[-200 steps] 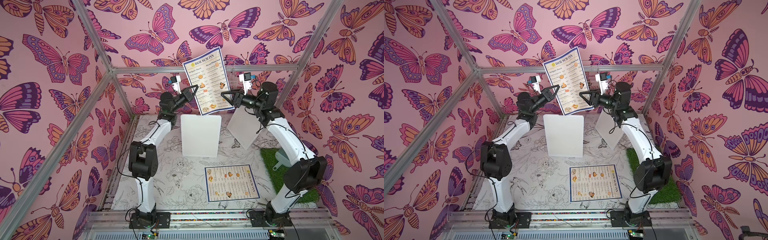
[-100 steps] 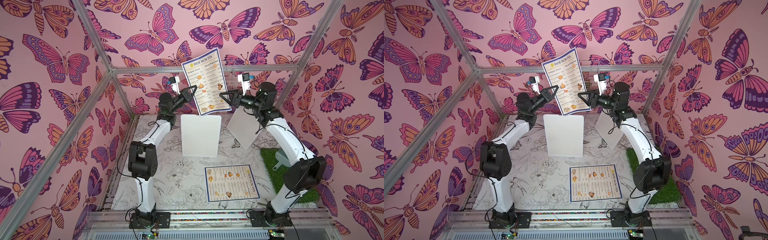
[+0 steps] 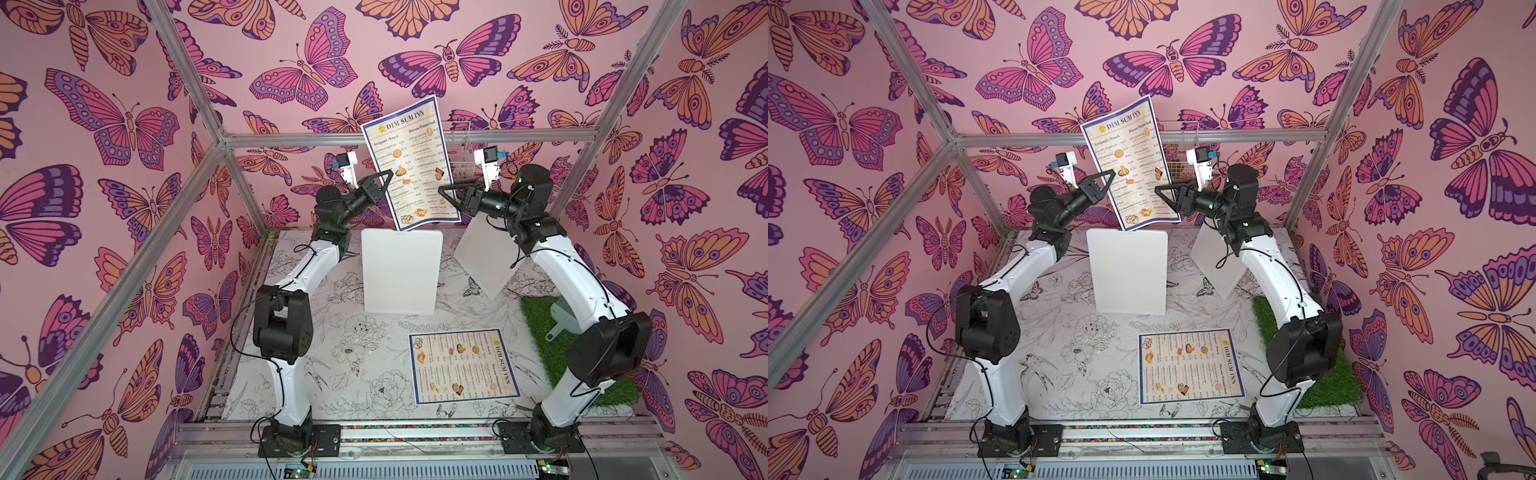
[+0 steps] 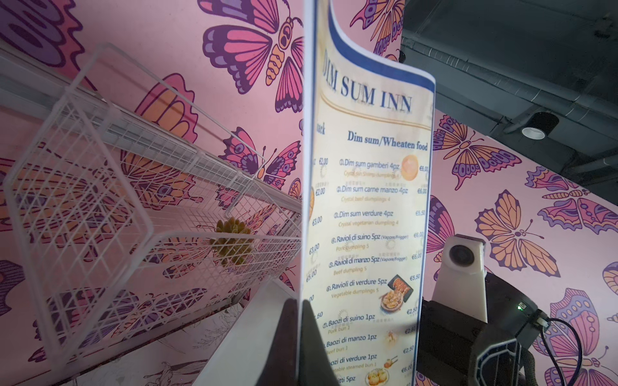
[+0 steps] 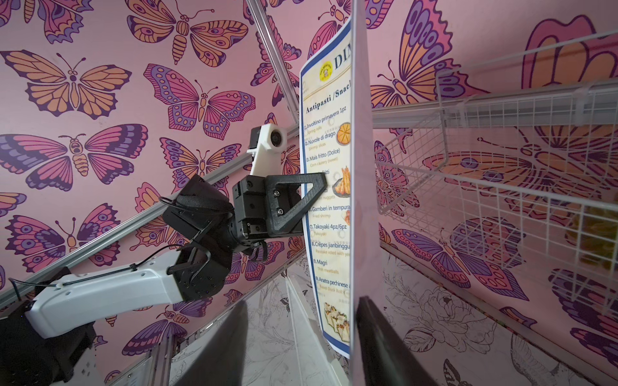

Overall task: Insert the menus into the narrow rack
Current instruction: Insert the menu into the narrow rack.

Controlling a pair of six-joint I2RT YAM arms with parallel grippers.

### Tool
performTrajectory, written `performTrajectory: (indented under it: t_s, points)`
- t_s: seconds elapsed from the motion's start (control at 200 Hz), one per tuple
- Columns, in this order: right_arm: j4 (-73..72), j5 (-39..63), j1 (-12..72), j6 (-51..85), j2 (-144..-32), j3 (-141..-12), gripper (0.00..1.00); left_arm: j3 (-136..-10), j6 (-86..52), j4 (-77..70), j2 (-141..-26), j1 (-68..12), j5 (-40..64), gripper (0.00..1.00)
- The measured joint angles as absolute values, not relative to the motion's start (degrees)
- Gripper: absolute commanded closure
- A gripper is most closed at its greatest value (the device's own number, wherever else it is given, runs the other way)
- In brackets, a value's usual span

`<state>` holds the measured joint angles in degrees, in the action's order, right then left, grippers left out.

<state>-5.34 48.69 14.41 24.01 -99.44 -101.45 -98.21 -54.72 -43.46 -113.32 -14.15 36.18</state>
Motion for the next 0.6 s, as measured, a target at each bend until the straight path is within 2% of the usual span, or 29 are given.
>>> performTrajectory:
  t_s: [0.601]
  points:
    - [-5.3,48.7,15.0,24.0,-99.6,-101.5,0.46,-96.4,-54.5,-43.4,-111.9,-14.0,36.0,1.00]
